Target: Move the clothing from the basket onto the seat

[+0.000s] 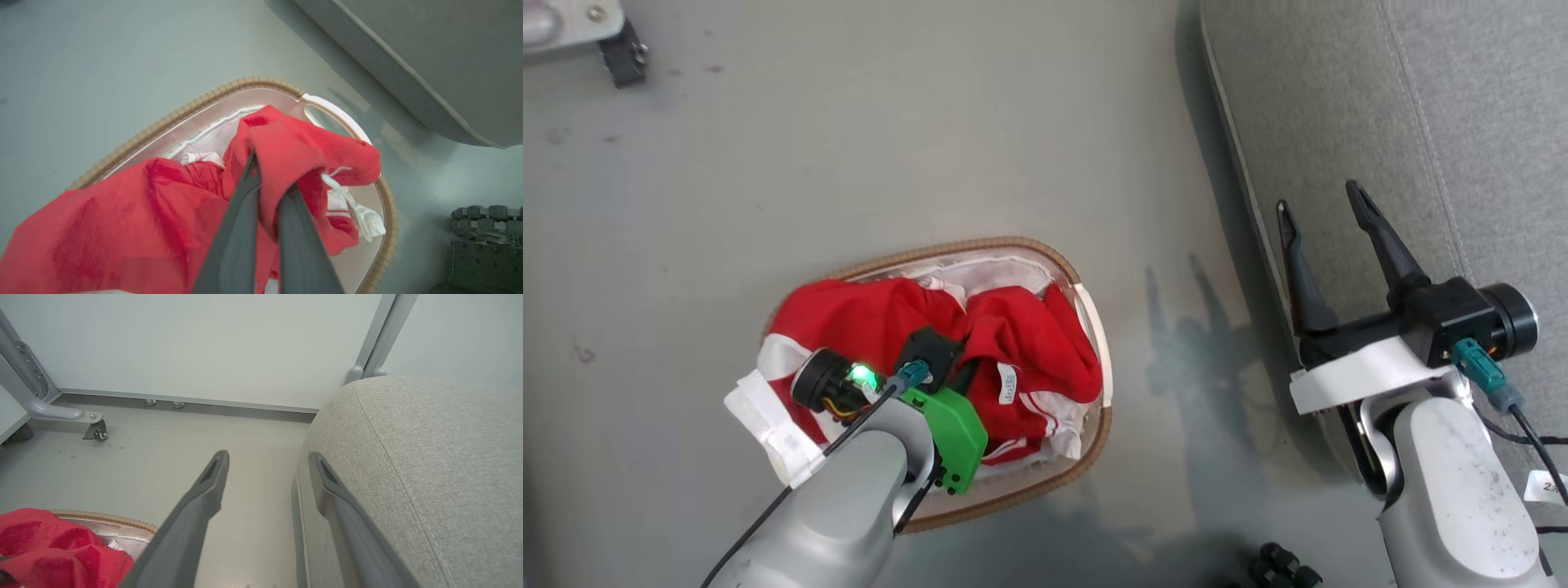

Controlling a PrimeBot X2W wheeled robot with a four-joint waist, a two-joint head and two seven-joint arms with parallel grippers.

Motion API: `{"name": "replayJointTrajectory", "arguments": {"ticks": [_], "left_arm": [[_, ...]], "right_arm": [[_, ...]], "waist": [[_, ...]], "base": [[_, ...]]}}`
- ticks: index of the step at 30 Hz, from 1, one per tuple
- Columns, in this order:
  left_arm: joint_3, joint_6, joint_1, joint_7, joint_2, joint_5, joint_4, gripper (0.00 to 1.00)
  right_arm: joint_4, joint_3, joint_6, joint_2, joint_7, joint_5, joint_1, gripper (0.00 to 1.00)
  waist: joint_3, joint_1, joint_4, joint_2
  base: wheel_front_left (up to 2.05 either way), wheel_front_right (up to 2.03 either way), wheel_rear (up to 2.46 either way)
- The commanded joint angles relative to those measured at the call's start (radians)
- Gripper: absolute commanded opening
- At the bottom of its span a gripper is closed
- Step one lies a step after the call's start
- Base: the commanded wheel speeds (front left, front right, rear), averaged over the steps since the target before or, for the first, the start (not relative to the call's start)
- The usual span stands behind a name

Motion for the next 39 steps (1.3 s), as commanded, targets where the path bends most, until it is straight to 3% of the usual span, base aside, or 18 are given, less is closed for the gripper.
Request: {"name": "replayJointTrajectory", "arguments": {"ticks": [1, 16, 27, 39], "left_arm": [[0.01, 0.004, 0.019, -0.005, 0.012, 0.008, -0.036, 0.0], [0.065, 0.02, 0.134, -0.004, 0.09, 0.086, -0.369, 0.0], [0.076, 0.012, -0.015, 0.068, 0.174, 0.097, -0.485, 0.0], [0.085, 0.0, -0.238, 0.159, 0.261, 0.054, -0.54, 0.0]], "right_arm": [[0.006, -0.006, -0.001, -0.004, -0.005, -0.005, 0.024, 1.0], [0.058, -0.041, -0.001, -0.004, -0.005, -0.041, 0.176, 1.0], [0.074, -0.033, -0.001, -0.004, -0.005, -0.031, 0.261, 1.0], [0.074, -0.023, -0.001, -0.004, -0.005, -0.023, 0.265, 1.0]], "waist": [[-0.089, -0.0001, 0.051, 0.0], [-0.412, -0.0001, 0.142, 0.0], [-0.557, -0.0001, 0.176, 0.0], [-0.598, -0.0001, 0.187, 0.0]], "base": [[0.0, 0.0, 0.0], [0.0, 0.0, 0.0], [0.0, 0.0, 0.0], [0.0, 0.0, 0.0]]}}
